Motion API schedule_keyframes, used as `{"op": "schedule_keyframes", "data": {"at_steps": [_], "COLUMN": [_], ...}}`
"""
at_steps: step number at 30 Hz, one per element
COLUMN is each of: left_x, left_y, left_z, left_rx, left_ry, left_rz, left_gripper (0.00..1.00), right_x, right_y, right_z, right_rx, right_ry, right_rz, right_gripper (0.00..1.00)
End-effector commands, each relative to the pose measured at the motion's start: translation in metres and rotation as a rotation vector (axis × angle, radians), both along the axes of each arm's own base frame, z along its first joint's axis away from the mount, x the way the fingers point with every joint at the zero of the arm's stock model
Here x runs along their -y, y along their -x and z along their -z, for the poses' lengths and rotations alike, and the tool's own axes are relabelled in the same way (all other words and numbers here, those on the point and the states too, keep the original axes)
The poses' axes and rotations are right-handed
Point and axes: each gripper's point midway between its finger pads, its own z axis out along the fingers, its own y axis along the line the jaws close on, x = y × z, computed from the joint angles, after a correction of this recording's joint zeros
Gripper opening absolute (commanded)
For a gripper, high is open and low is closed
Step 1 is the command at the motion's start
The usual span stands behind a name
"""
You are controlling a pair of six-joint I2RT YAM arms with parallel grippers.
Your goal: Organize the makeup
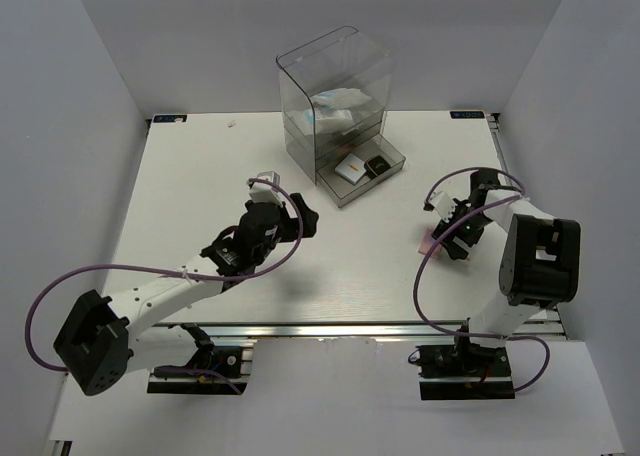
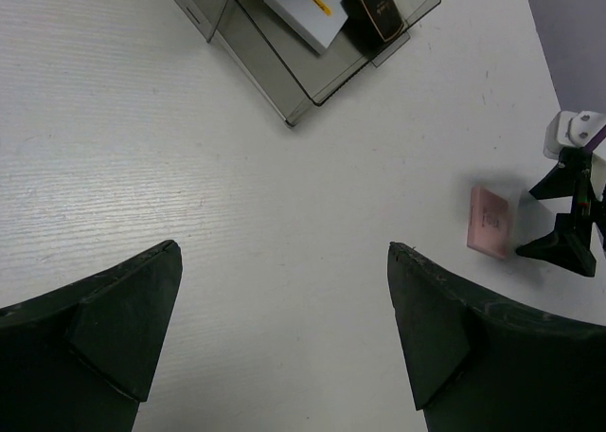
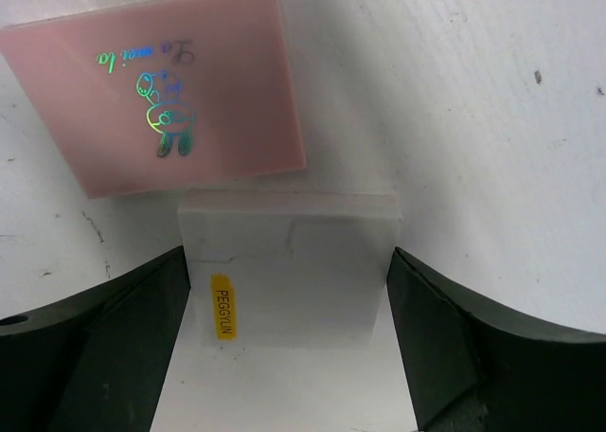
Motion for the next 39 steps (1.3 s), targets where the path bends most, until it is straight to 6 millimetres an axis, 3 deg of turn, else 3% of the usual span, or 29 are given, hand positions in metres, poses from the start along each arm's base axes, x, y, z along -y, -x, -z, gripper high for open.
{"op": "schedule_keyframes", "data": {"at_steps": [1,6,7,10,13,14,15,17,19,22,27,28,30,31,33,34,35,36,38,39], "left_x": [0.008,0.012,0.012,0.014,0.018,0.020,0.022,0.026,0.029,0.030,0.027,0.027,0.025,0.023,0.019,0.018,0.015,0.014,0.010,0.009], "left_y": [-0.006,-0.008,-0.009,-0.010,-0.012,-0.013,-0.014,-0.016,-0.018,-0.019,-0.017,-0.016,-0.015,-0.014,-0.013,-0.011,-0.010,-0.010,-0.008,-0.007], "left_z": [-0.016,-0.015,-0.016,-0.016,-0.017,-0.014,-0.015,-0.016,-0.020,-0.021,-0.021,-0.022,-0.023,-0.023,-0.025,-0.025,-0.023,-0.023,-0.025,-0.024], "left_rx": [0.024,0.021,0.023,0.021,0.022,0.018,0.018,0.021,0.027,0.032,0.028,0.029,0.028,0.024,0.028,0.026,0.021,0.020,0.022,0.020], "left_ry": [0.021,0.016,0.017,0.014,0.011,0.002,0.001,-0.005,-0.005,-0.008,-0.003,-0.001,0.005,0.004,0.009,0.011,0.012,0.013,0.022,0.021], "left_rz": [0.023,0.029,0.028,0.033,0.047,0.054,0.060,0.071,0.081,0.085,0.077,0.075,0.070,0.066,0.051,0.048,0.039,0.035,0.023,0.018], "left_gripper": [0.98,0.98,0.98,0.98,0.98,0.98,0.98,0.98,0.98,0.98,0.98,0.98,0.98,0.98,0.98,0.98,0.98,0.98,0.98,0.98], "right_x": [0.001,-0.003,-0.005,-0.010,-0.020,-0.029,-0.030,-0.049,-0.060,-0.091,-0.159,-0.170,-0.200,-0.211,-0.238,-0.243,-0.260,-0.267,-0.283,-0.288], "right_y": [0.002,0.015,0.016,0.009,-0.017,-0.025,-0.047,-0.061,-0.088,-0.116,-0.162,-0.169,-0.188,-0.194,-0.208,-0.216,-0.221,-0.225,-0.230,-0.231], "right_z": [0.017,0.026,0.025,0.016,-0.015,-0.028,-0.048,-0.069,-0.101,-0.130,-0.157,-0.153,-0.172,-0.166,-0.183,-0.173,-0.184,-0.172,-0.173,-0.157], "right_rx": [-0.051,-0.121,-0.118,-0.077,0.029,0.057,0.123,0.129,0.196,0.245,0.361,0.357,0.420,0.400,0.444,0.435,0.457,0.437,0.438,0.408], "right_ry": [-0.028,-0.074,-0.083,-0.110,-0.174,-0.224,-0.237,-0.339,-0.398,-0.493,-0.585,-0.595,-0.627,-0.645,-0.680,-0.674,-0.690,-0.686,-0.698,-0.687], "right_rz": [-0.072,-0.042,-0.040,-0.021,0.004,0.033,0.019,0.084,0.087,0.089,0.079,0.079,0.069,0.103,0.084,0.136,0.115,0.115,0.104,0.107], "right_gripper": [0.86,0.64,0.56,0.43,0.28,0.13,0.07,0.03,0.02,0.03,0.08,0.10,0.14,0.16,0.17,0.19,0.20,0.20,0.24,0.25]}}
